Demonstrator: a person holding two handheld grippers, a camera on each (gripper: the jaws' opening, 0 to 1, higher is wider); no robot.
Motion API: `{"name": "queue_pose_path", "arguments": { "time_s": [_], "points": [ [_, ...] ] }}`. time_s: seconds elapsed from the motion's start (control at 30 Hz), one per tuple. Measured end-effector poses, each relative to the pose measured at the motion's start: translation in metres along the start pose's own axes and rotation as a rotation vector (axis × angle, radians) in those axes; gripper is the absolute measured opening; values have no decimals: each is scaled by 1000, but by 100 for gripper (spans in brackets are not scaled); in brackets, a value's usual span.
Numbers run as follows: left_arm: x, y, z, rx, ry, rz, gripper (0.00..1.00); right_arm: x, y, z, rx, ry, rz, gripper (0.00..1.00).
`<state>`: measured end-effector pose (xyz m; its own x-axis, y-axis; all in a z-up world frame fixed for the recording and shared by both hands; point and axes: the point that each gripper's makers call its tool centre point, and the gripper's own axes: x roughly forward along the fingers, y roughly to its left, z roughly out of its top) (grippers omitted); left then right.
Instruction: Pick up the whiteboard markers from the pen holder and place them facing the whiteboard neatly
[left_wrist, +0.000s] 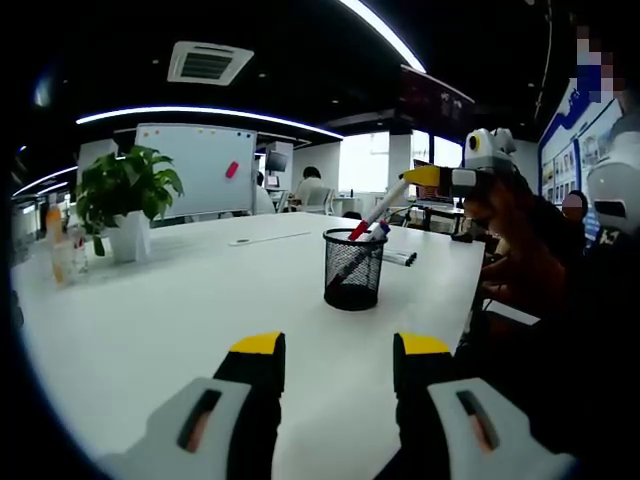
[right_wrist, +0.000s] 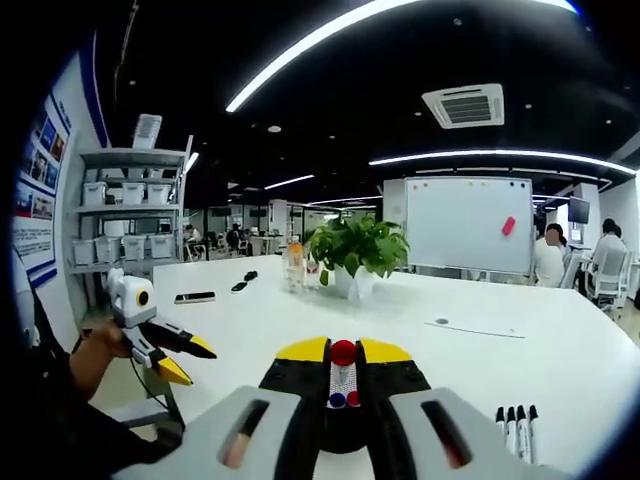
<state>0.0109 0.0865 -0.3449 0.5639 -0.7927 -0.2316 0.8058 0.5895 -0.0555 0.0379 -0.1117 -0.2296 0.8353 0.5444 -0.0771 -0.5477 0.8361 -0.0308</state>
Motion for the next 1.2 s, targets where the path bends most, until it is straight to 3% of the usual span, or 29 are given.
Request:
{"name": "queue_pose_path", "arguments": {
  "time_s": [1.2],
  "points": [
    [0,0,-2,-1,3,0,45,-19,-21,7,20,-48,-55,13]
  ]
}}
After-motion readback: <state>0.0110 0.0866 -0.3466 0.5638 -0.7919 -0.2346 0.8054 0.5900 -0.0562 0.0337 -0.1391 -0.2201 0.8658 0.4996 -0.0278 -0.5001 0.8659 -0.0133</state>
